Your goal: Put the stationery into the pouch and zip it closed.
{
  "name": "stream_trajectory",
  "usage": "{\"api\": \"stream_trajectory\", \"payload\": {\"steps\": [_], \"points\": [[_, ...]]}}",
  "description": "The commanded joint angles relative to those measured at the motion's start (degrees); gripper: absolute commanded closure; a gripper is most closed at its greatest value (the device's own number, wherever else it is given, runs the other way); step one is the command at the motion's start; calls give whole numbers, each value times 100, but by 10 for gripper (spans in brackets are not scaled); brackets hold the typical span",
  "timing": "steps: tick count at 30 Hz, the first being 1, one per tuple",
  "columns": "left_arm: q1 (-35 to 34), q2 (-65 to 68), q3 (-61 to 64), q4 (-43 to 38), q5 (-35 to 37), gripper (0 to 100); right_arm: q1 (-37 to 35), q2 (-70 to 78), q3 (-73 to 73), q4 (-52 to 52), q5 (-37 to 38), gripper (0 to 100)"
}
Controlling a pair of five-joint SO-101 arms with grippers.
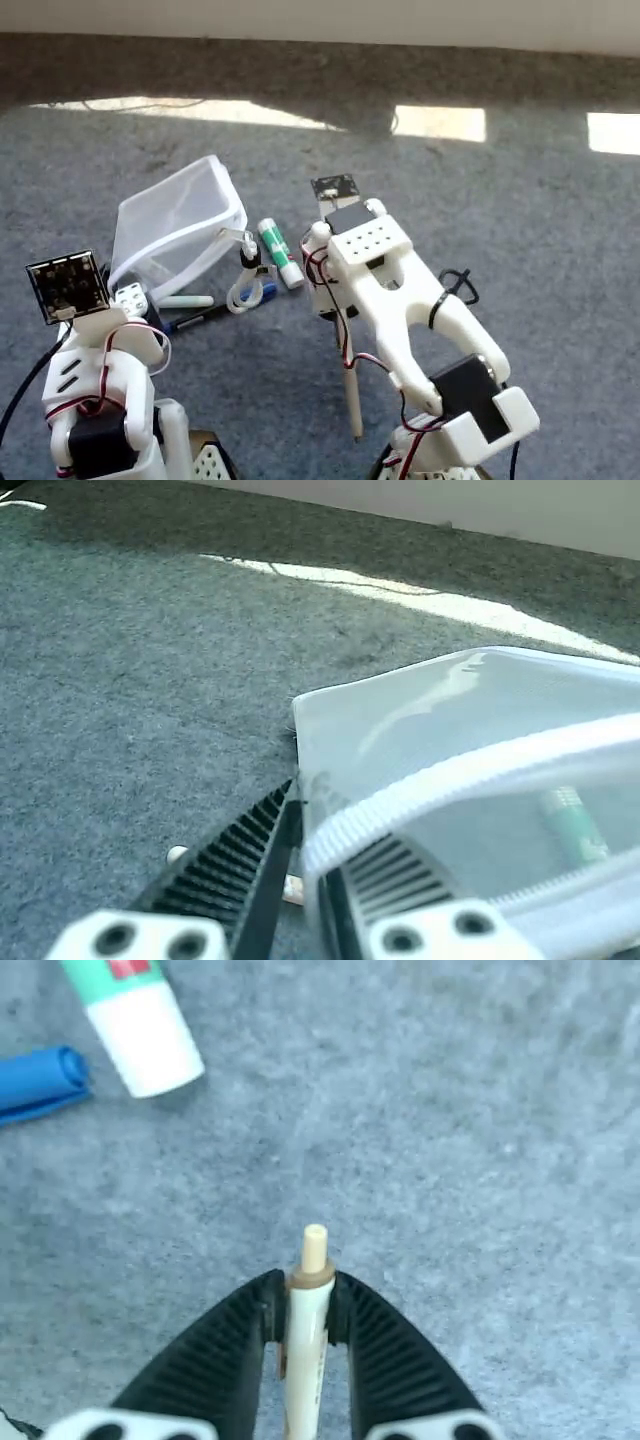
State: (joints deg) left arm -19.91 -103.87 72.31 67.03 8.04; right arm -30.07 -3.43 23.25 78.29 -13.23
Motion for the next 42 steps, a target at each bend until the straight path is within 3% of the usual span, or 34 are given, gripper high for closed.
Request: {"api": "stream_trajectory", "payload": {"steps": [1,16,20,29,35,42], "points": [[-13,-57,-242,-88,53,993,66,-646,13,66,70,993],[163,-57,-303,-114,9,989,-286,-2738,1130,-514,44,993],[479,-57,-374,-88,-510,989,-295,-3407,1437,-734,35,993],[716,-48,-734,-70,-835,989,-453,-4752,2281,-1385,26,993],[963,-40,-1253,369,-1090,989,-585,-5385,2826,-2018,26,993],[1270,1270,-1798,448,-1231,989,-593,-6149,3538,-2756,26,993]]}}
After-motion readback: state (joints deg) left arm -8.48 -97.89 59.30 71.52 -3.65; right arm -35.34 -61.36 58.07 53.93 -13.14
